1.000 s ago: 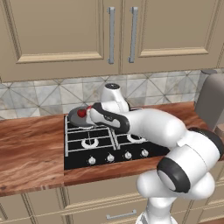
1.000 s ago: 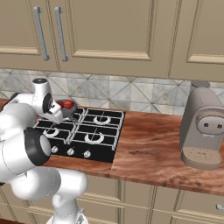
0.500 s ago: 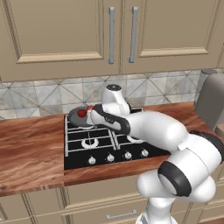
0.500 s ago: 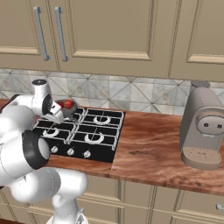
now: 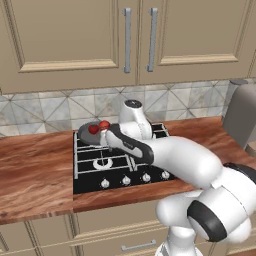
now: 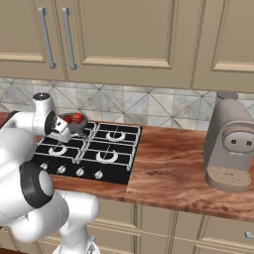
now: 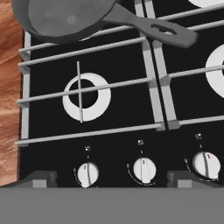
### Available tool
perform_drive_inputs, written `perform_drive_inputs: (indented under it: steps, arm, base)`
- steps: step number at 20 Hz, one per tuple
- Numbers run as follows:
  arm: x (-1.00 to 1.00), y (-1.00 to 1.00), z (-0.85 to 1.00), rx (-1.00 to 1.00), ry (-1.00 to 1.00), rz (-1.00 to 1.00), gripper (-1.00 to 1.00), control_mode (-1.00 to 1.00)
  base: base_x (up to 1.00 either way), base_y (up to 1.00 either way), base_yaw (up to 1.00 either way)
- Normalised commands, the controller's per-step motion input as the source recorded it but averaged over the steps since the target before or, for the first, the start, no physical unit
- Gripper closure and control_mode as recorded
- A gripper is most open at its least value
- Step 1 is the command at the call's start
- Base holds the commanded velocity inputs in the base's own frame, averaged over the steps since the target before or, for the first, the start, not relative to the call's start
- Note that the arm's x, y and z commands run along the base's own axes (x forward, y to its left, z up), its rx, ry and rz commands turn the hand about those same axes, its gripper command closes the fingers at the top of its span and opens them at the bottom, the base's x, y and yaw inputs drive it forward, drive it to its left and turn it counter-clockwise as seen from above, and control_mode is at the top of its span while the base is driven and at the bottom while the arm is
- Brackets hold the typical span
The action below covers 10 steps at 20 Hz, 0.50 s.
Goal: Place the pan on the rear left burner on the stove. Then place the tomato and the onion in the pan and turn on the rear left burner.
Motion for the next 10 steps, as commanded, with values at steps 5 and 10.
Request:
perform_drive_inputs:
  steps: [5,10]
  arm:
    - [-0.32,-0.02,0.00,0.00,0.00,0.03,-1.00,-1.00]
    - [-0.36,0.00,0.00,0.00,0.00,0.01,-1.00,-1.00]
  base:
    - [0.00,0.00,0.00]
    - [0.00,0.00,0.00]
